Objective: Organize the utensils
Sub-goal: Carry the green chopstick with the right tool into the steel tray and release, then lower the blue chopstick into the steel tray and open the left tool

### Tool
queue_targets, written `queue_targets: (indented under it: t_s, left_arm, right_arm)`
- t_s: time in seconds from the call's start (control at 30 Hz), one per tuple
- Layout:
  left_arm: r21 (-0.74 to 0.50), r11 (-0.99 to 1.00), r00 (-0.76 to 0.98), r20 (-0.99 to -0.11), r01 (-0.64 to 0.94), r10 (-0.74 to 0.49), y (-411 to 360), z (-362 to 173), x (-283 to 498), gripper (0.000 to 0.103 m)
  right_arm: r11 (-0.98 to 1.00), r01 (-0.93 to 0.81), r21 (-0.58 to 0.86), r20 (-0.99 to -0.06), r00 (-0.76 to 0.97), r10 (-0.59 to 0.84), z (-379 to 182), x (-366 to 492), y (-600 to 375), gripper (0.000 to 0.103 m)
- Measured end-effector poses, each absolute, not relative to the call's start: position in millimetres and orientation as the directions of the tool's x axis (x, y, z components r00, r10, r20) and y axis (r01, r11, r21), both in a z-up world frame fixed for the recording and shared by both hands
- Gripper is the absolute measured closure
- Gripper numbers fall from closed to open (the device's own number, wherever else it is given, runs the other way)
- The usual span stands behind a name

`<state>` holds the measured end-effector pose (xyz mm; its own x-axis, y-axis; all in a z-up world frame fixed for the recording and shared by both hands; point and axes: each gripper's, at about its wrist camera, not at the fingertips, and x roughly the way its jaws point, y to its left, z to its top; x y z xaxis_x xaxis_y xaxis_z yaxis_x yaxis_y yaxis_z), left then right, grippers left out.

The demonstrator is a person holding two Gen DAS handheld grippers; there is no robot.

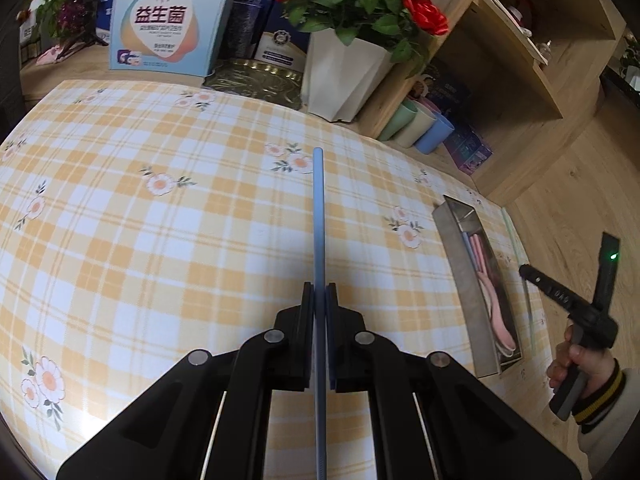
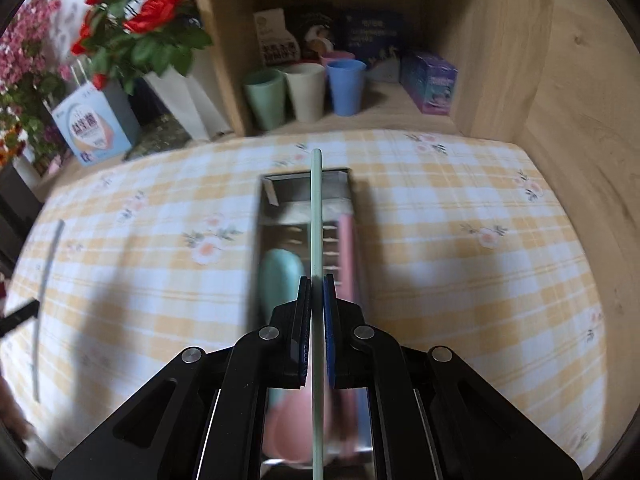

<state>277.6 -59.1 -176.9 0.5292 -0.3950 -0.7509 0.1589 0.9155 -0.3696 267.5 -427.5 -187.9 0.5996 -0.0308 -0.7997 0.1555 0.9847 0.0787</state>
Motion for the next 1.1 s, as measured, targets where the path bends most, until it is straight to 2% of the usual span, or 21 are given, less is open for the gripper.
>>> queue_targets:
  t_s: [0.3, 0.63, 0.9, 1.1]
  left_arm:
    - [-0.360, 0.910, 0.497, -0.762, 0.207, -0.415, -105.5, -170.7, 282.7, 0.098]
    - [-0.369, 0.894, 0.446, -0.776, 0.253, -0.446, -150.7, -169.9, 286.3, 0.098]
    - [-0.371, 0.883, 0.407, -0.787, 0.289, -0.464, -190.3, -169.1, 289.5, 0.098]
    - [-0.393, 0.867, 0.362, -0.794, 0.306, -0.488, -229.5, -171.3, 295.5, 0.098]
  right_arm:
    - [0.973, 0.163, 0.163, -0.796, 0.604, 0.032, -212.9, 265.5, -446.8, 0.097]
    - [0.972, 0.145, 0.184, -0.809, 0.584, 0.066, -226.9, 266.1, -439.8, 0.097]
    - [0.953, 0.165, 0.253, -0.786, 0.609, 0.103, -220.0, 259.1, -447.4, 0.095]
    - [0.950, 0.208, 0.233, -0.792, 0.607, 0.062, -207.4, 244.0, -457.3, 0.095]
